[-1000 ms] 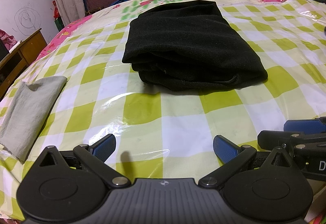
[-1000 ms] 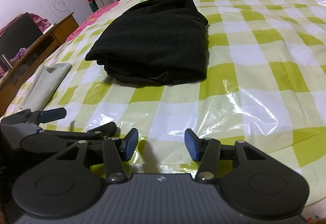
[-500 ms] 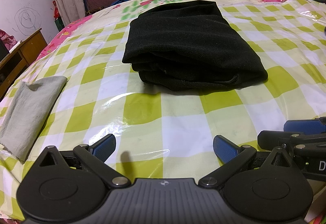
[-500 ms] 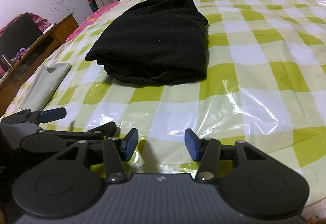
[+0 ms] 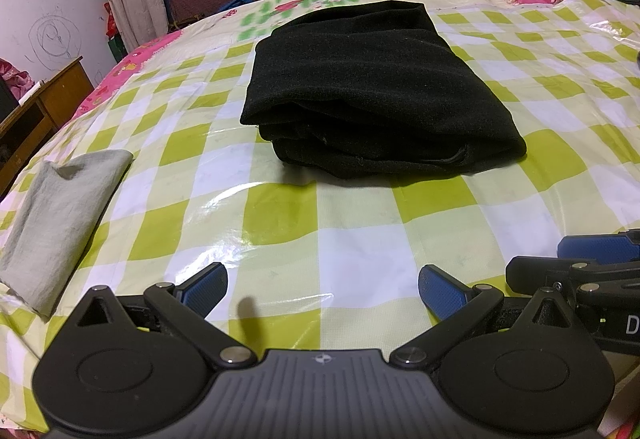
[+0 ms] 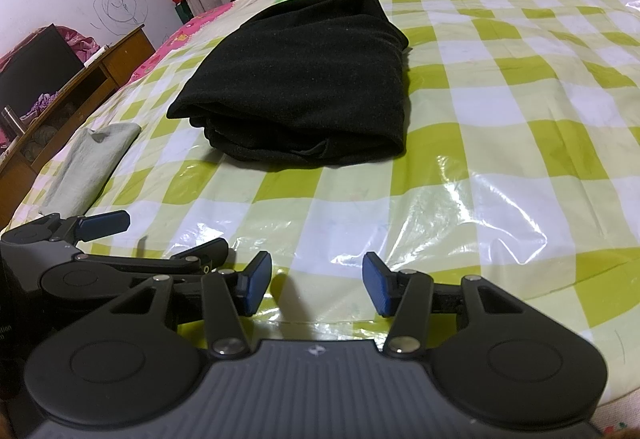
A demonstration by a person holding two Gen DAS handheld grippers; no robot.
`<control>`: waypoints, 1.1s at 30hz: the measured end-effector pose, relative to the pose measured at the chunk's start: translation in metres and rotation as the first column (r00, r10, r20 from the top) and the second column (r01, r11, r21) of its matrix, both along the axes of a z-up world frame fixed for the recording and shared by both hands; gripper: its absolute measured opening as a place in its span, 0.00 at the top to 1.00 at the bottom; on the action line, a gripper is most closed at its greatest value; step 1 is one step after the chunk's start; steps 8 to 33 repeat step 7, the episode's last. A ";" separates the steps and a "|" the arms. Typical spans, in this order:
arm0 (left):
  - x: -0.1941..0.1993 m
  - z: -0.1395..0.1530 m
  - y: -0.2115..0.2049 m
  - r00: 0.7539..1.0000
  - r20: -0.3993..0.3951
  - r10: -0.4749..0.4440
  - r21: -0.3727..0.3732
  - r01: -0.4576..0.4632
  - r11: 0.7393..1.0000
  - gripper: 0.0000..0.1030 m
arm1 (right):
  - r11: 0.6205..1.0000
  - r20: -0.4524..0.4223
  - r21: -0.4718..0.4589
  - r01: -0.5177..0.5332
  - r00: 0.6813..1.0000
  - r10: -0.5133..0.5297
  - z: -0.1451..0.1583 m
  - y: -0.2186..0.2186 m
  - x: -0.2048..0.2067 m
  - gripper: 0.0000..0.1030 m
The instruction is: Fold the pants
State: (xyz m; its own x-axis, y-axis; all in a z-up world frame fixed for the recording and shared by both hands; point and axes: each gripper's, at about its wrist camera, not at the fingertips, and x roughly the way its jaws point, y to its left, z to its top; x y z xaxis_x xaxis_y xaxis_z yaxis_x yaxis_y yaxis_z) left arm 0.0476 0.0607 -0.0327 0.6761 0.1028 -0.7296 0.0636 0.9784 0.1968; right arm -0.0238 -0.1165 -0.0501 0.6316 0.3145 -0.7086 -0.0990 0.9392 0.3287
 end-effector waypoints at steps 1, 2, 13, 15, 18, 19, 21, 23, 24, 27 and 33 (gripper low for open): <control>0.000 0.000 0.000 1.000 0.001 0.000 0.000 0.000 1.000 0.00 | 1.000 0.000 0.000 0.000 1.000 0.000 0.000 0.000 0.000 0.50; -0.001 0.000 0.000 1.000 0.004 0.002 0.002 -0.002 1.000 0.00 | 1.000 0.000 -0.001 -0.001 1.000 0.001 0.000 0.000 0.000 0.50; 0.000 0.001 0.002 1.000 0.008 0.009 0.001 -0.009 1.000 0.00 | 1.000 0.000 -0.008 -0.006 1.000 0.006 -0.003 0.002 0.000 0.50; 0.000 0.001 0.002 1.000 0.008 0.009 0.001 -0.009 1.000 0.00 | 1.000 0.000 -0.008 -0.006 1.000 0.006 -0.003 0.002 0.000 0.50; 0.000 0.001 0.002 1.000 0.008 0.009 0.001 -0.009 1.000 0.00 | 1.000 0.000 -0.008 -0.006 1.000 0.006 -0.003 0.002 0.000 0.50; 0.000 0.001 0.002 1.000 0.008 0.009 0.001 -0.009 1.000 0.00 | 1.000 0.000 -0.008 -0.006 1.000 0.006 -0.003 0.002 0.000 0.50; 0.000 0.001 0.002 1.000 0.008 0.009 0.001 -0.009 1.000 0.00 | 1.000 0.000 -0.008 -0.006 1.000 0.006 -0.003 0.002 0.000 0.50; 0.000 0.001 0.002 1.000 0.008 0.009 0.001 -0.009 1.000 0.00 | 1.000 0.000 -0.008 -0.006 1.000 0.006 -0.003 0.002 0.000 0.50; 0.000 0.001 0.002 1.000 0.008 0.009 0.001 -0.009 1.000 0.00 | 1.000 0.000 -0.008 -0.006 1.000 0.006 -0.003 0.002 0.000 0.50; 0.000 0.001 0.002 1.000 0.008 0.009 0.001 -0.009 1.000 0.00 | 1.000 0.000 -0.008 -0.006 1.000 0.006 -0.003 0.002 0.000 0.50; 0.000 0.001 0.002 1.000 0.008 0.009 0.001 -0.009 1.000 0.00 | 1.000 0.000 -0.008 -0.006 1.000 0.006 -0.003 0.002 0.000 0.50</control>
